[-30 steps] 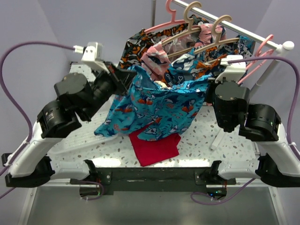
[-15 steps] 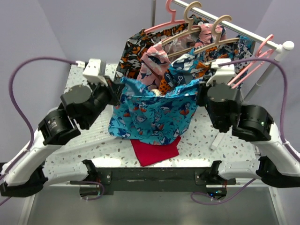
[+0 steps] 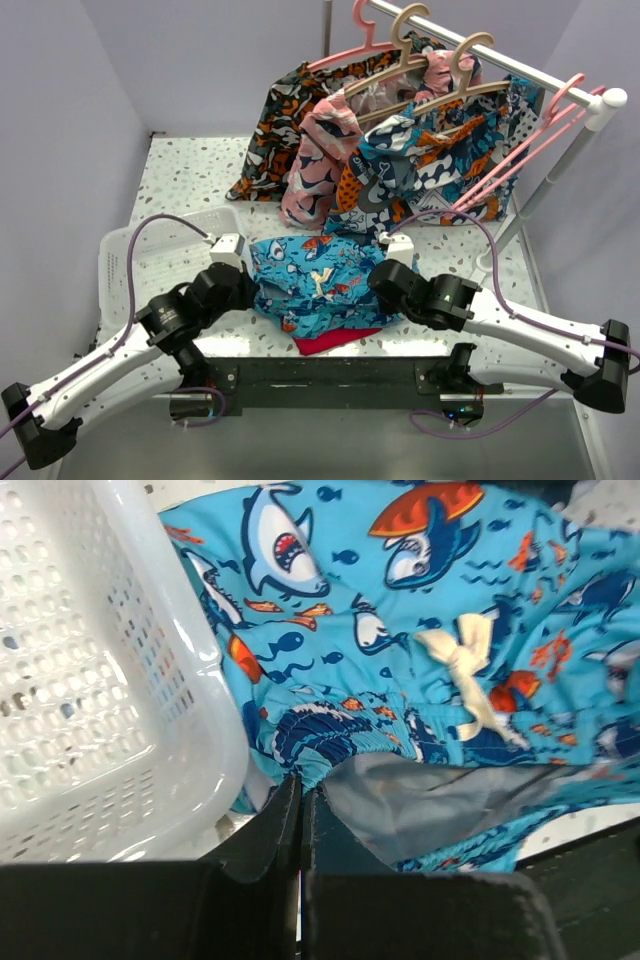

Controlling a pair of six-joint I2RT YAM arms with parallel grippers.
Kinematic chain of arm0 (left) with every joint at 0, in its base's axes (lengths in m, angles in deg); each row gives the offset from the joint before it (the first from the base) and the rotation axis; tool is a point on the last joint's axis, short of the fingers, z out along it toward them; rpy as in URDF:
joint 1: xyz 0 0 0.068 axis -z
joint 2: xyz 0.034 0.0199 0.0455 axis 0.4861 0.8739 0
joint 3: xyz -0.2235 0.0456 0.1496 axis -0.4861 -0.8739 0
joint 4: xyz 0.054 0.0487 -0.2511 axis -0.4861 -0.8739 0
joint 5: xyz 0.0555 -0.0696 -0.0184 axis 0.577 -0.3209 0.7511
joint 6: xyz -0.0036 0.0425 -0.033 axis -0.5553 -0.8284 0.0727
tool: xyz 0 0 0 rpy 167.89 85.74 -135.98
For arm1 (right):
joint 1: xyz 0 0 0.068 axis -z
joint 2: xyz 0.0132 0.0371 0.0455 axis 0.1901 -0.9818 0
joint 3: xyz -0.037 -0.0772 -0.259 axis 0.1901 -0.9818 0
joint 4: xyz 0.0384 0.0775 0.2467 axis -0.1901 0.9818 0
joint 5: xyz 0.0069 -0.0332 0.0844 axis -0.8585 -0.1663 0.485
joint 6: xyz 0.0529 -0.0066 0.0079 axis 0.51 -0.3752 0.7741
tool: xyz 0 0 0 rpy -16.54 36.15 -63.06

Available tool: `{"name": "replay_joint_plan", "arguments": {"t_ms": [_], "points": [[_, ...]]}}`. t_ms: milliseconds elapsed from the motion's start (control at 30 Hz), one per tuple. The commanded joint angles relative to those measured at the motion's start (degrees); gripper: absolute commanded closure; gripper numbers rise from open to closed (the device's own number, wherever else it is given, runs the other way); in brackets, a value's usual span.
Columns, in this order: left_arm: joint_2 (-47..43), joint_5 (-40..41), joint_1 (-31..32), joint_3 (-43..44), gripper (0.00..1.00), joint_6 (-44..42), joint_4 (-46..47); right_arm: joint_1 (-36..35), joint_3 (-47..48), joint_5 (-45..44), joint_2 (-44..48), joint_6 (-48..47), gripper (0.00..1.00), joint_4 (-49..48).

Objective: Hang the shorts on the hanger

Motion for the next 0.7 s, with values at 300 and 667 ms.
{"name": "replay_joint_plan", "arguments": {"t_ms": [300,667], "points": [[-0.8,-6.1,-0.4,11.5,0.36,-1.4,2.4,0.1,-6.5,0.9,3.8,4.9,0.35,-7.8],[18.5,-12.1,8.7,34.6,0.29,-17.1,11.4,0.1,-14.3,1.6,6.7,5.3,0.35,-14.0]]}}
